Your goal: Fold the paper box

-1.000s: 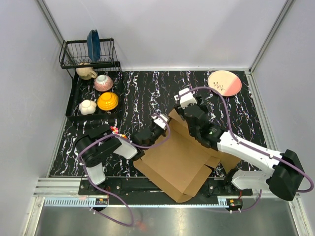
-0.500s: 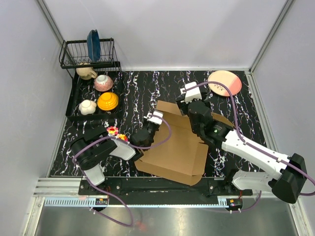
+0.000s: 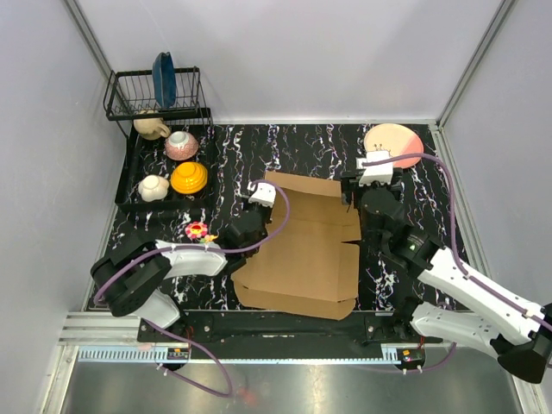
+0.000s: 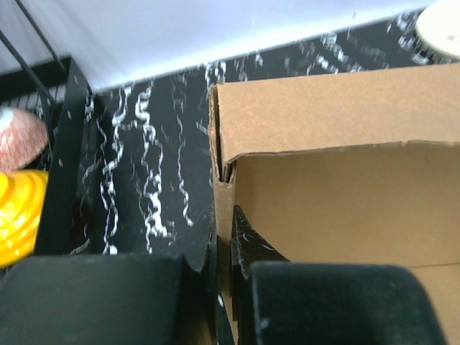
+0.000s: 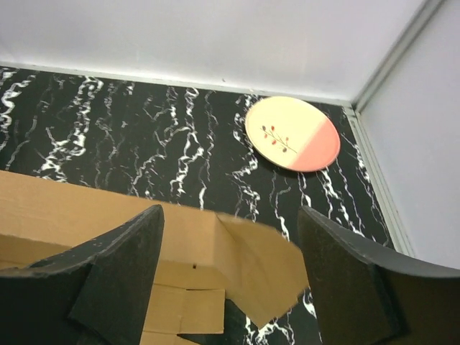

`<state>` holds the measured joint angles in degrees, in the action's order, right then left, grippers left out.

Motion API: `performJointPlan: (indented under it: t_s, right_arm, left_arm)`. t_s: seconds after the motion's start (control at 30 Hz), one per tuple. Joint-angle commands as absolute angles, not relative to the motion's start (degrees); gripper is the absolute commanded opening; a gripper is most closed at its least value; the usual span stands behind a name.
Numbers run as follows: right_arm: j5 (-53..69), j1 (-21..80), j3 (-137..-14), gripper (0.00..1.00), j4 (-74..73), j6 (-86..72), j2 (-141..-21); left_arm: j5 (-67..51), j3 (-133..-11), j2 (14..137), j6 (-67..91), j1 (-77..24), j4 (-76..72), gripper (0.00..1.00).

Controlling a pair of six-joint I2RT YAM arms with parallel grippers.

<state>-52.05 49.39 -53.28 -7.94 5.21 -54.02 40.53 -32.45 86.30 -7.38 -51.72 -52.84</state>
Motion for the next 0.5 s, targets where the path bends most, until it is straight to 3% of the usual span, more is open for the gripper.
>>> performJointPlan:
  t_s: [0.0,0.2,0.47]
  right_arm:
    - [-58.1,49.05,-49.66,0.77,-12.64,-3.65,-52.13]
    - [-54.41,46.32,-47.73,0.73,-21.43,-17.11,-48.52]
    - [-47.3,46.14,-43.25,0.59,-33.82,-35.84,-48.51]
  left_arm:
    - [40.34,-36.47,84.9,2.97,-50.98,-37.29,0.0]
    - [33.84,-42.97,85.51,14.05,-48.69,-15.67,0.0]
    - [39.88,-41.05,83.94,16.52,-48.52,-15.81,0.0]
